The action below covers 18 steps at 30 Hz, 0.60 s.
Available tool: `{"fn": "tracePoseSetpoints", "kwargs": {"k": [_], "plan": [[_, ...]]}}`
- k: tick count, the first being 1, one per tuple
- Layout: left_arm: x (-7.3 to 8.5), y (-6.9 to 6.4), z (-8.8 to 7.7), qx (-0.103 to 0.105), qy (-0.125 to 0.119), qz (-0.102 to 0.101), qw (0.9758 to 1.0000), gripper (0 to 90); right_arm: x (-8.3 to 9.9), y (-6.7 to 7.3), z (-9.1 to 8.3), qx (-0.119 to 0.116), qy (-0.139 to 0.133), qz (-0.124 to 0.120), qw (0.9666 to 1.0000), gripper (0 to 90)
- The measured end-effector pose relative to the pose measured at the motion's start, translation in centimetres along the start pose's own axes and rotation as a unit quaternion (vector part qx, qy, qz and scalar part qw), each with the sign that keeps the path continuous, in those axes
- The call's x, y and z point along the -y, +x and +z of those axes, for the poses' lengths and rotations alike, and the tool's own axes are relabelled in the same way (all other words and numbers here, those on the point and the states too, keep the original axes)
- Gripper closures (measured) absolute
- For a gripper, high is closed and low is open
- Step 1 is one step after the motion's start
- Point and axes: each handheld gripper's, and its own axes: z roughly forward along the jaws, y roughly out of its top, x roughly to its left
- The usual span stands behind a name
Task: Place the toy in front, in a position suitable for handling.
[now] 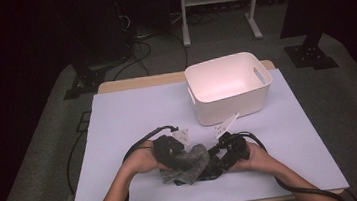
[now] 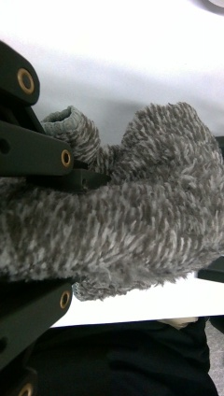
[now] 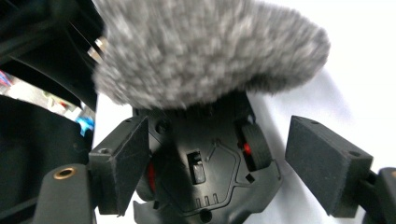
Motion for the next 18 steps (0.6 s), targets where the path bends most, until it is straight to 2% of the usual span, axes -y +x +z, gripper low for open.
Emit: {"fn": "tracePoseSetpoints", "kwargs": {"k": [2, 3, 6, 12, 13, 14, 15, 18], "plan": [[0.0, 0.0, -0.1, 0.002, -0.002, 0.001, 1.0000, 67.7, 0.1, 0.2, 0.3, 0.001, 0.011, 0.003, 0.9999, 16.6], [0.0, -0.1, -0.1, 0.003, -0.001, 0.000, 1.0000, 67.6, 0.2, 0.3, 0.4, 0.005, 0.010, -0.003, 0.9999, 16.6], [0.1, -0.1, 0.0, 0.008, 0.002, 0.000, 1.0000, 67.6, 0.3, 0.6, 0.4, 0.013, 0.011, 0.002, 0.9999, 16.7], [0.2, -0.5, -0.2, 0.015, -0.003, 0.001, 0.9999, 67.7, 0.6, 1.4, 0.5, 0.033, 0.011, -0.014, 0.9993, 17.2], [0.2, -0.6, -0.2, 0.014, -0.002, 0.001, 0.9999, 67.7, 0.6, 1.5, 0.6, 0.035, 0.013, -0.015, 0.9992, 18.9], [0.2, -0.6, -0.3, 0.013, -0.002, 0.001, 0.9999, 67.6, 0.6, 1.6, 0.5, 0.030, 0.015, -0.011, 0.9994, 24.3], [0.1, -0.6, -0.5, 0.012, -0.004, 0.000, 0.9999, 67.5, 0.7, 1.6, 0.5, 0.016, 0.013, -0.010, 0.9997, 28.3], [0.0, -0.4, -0.9, 0.003, -0.006, -0.004, 1.0000, 67.5, 1.0, 1.9, 0.4, 0.023, 0.003, -0.016, 0.9996, 28.3]]}}
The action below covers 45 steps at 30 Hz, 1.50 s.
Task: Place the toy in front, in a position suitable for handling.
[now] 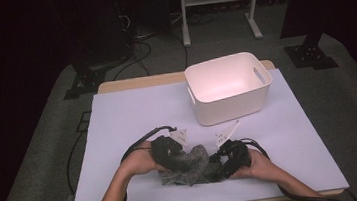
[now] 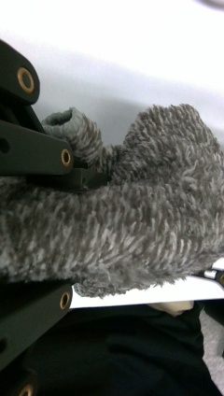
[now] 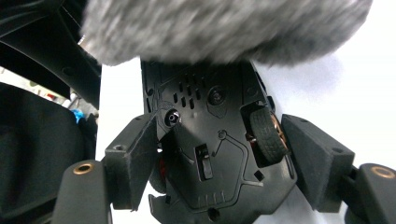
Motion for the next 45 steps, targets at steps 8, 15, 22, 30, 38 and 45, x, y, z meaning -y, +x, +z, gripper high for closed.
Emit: {"fn": "tracePoseSetpoints", "kwargs": {"k": [8, 15, 22, 30, 38, 45], "plan": [[-0.7, 0.4, -0.9, -0.009, -0.002, -0.009, 0.9999, 67.0, 0.0, 1.7, -0.2, 0.046, -0.007, -0.071, 0.9964, 29.5], [-0.1, 0.9, -0.4, 0.023, 0.004, -0.045, 0.9987, 67.4, 0.3, 3.1, -0.5, 0.070, -0.014, -0.118, 0.9904, 29.7], [0.1, 0.6, -0.3, 0.034, 0.001, -0.045, 0.9984, 67.9, 0.4, 3.0, -1.0, 0.050, -0.016, -0.101, 0.9935, 34.3], [0.2, -0.2, -0.8, 0.034, -0.002, -0.029, 0.9990, 68.1, 0.1, 2.3, -0.6, 0.019, -0.009, -0.077, 0.9968, 36.6], [0.3, -1.5, -1.2, 0.048, -0.005, -0.015, 0.9987, 68.1, -0.2, 2.6, 0.3, -0.007, 0.000, -0.068, 0.9976, 43.3], [0.6, -1.7, -1.3, 0.075, -0.019, -0.020, 0.9968, 68.3, -0.4, 3.2, 0.9, -0.021, 0.005, -0.072, 0.9972, 55.1]]}}
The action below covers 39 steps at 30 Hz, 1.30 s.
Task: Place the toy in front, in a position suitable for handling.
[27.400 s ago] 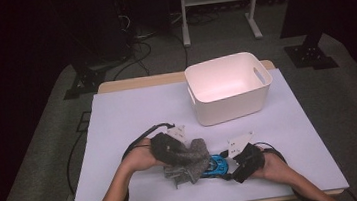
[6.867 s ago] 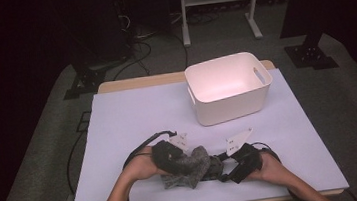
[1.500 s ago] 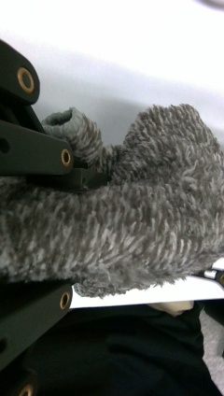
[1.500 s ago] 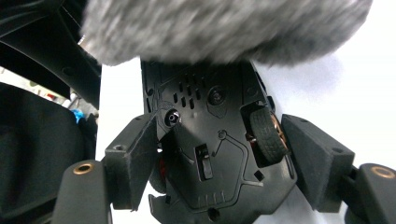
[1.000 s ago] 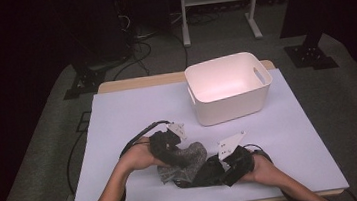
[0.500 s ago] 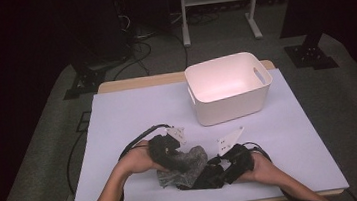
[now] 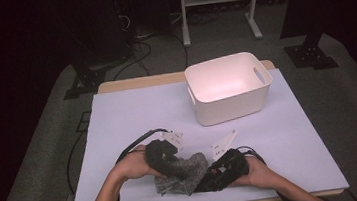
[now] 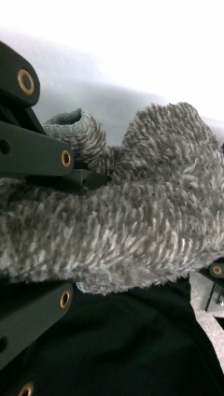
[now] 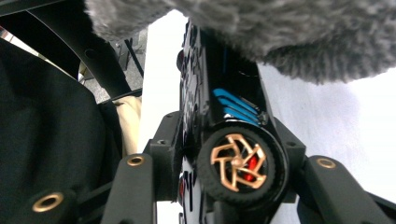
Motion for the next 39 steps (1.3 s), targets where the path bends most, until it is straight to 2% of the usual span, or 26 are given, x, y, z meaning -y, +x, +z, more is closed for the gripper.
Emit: {"fn": "tracePoseSetpoints", "kwargs": {"k": [2, 3, 6, 7, 8, 9, 11, 13, 17, 20, 22, 24, 27, 32, 34, 37, 39], "plan": [[-0.1, -0.2, 0.0, 0.003, 0.000, 0.004, 1.0000, 68.5, 0.1, 0.0, -0.2, -0.006, -0.008, 0.005, 0.9999, 57.4], [-0.2, -0.3, -0.1, 0.000, 0.002, 0.007, 1.0000, 68.6, 0.2, 0.0, -0.3, -0.004, -0.012, 0.000, 0.9999, 57.5], [-0.3, -0.3, -0.3, -0.006, -0.001, 0.009, 0.9999, 68.8, 0.2, 0.2, -0.5, 0.012, -0.013, -0.013, 0.9998, 57.8], [-0.4, -0.3, -0.4, -0.009, -0.002, 0.008, 0.9999, 68.8, 0.1, 0.3, -0.6, 0.023, -0.014, -0.020, 0.9994, 58.1], [-0.5, -0.2, -0.6, -0.013, -0.004, 0.009, 0.9999, 68.8, 0.1, 0.2, -0.8, 0.014, -0.021, -0.021, 0.9995, 61.9], [-0.6, -0.2, -0.8, -0.016, -0.009, 0.008, 0.9998, 69.0, 0.1, 0.3, -1.1, 0.023, -0.034, -0.025, 0.9989, 62.2], [-0.8, 0.1, -1.0, -0.017, -0.010, 0.007, 0.9998, 69.0, -0.2, 0.4, -1.4, 0.048, -0.028, -0.038, 0.9977, 62.4], [-1.1, 0.2, -0.9, -0.024, 0.001, 0.007, 0.9997, 68.9, -0.3, 0.2, -1.5, 0.048, -0.026, -0.042, 0.9976, 62.4], [-1.3, 0.4, -1.0, -0.029, -0.003, 0.006, 0.9996, 68.9, -0.2, 0.2, -1.6, 0.057, -0.030, -0.051, 0.9966, 62.6], [-1.4, 0.7, -1.1, -0.038, 0.001, 0.006, 0.9993, 68.9, -0.3, 0.0, -2.0, 0.077, -0.036, -0.053, 0.9950, 62.9], [-1.5, 0.9, -1.2, -0.045, 0.000, 0.005, 0.9990, 68.9, -0.2, -0.5, -2.7, 0.083, -0.045, -0.046, 0.9944, 63.8], [-1.5, 1.1, -1.5, -0.057, 0.002, -0.002, 0.9984, 68.9, -0.1, -0.7, -3.2, 0.104, -0.043, -0.052, 0.9923, 63.8], [-1.4, 1.3, -1.4, -0.081, 0.026, -0.007, 0.9963, 68.9, 0.2, -0.9, -3.3, 0.103, -0.041, -0.047, 0.9927, 63.7], [-1.1, 1.4, -0.9, -0.081, 0.036, -0.005, 0.9961, 68.9, 0.8, -1.4, -3.2, 0.088, -0.042, -0.023, 0.9950, 61.8], [-1.2, 1.3, -0.6, -0.081, 0.038, -0.003, 0.9960, 68.9, 0.7, -1.6, -3.2, 0.075, -0.034, -0.020, 0.9964, 57.1], [-1.2, 1.2, -0.7, -0.085, 0.044, 0.001, 0.9954, 68.9, 0.8, -1.4, -2.9, 0.083, -0.015, -0.028, 0.9961, 56.3], [-1.2, 1.2, -0.8, -0.088, 0.046, 0.004, 0.9951, 68.9, 1.0, -1.4, -2.8, 0.081, -0.012, -0.023, 0.9964, 57.4]]}}
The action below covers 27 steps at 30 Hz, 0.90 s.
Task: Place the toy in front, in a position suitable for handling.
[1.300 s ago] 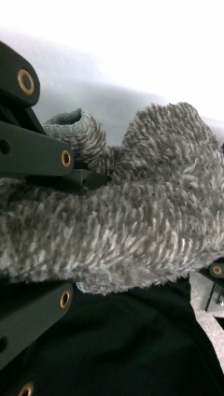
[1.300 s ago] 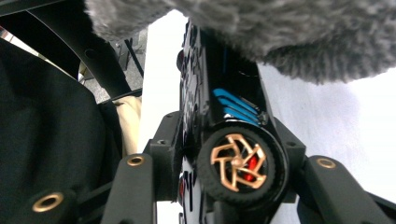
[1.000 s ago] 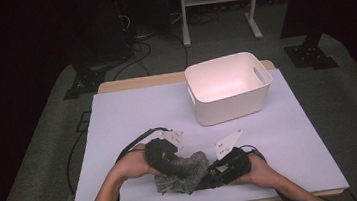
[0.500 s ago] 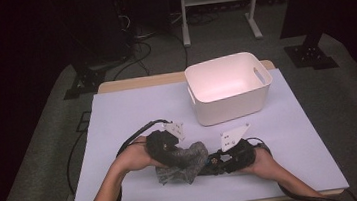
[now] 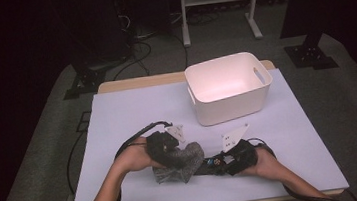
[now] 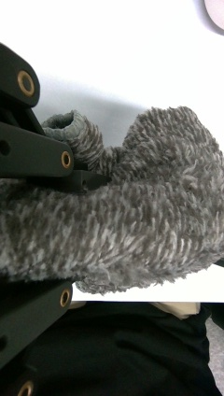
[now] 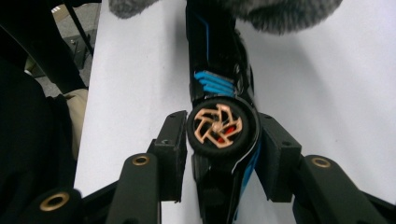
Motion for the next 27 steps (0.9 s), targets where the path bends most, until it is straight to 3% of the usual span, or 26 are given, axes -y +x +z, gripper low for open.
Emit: {"fn": "tracePoseSetpoints", "kwargs": {"k": [2, 6, 18, 27], "plan": [[-0.1, 0.0, -0.1, -0.005, 0.001, 0.000, 1.0000, 68.9, 0.2, 0.0, -0.1, 0.005, 0.002, -0.004, 1.0000, 62.4], [-0.9, -0.1, 0.2, -0.008, 0.007, 0.013, 0.9999, 68.9, 0.2, 0.2, -0.2, 0.016, 0.003, -0.011, 0.9998, 63.5], [-5.9, -0.9, 3.1, 0.001, 0.037, 0.063, 0.9973, 68.6, 0.0, 0.7, 0.2, 0.026, -0.002, -0.017, 0.9995, 63.3], [-7.4, -0.9, 4.0, 0.008, 0.022, 0.066, 0.9975, 68.0, 0.2, 0.5, 0.3, 0.021, -0.011, -0.009, 0.9997, 63.3]]}}
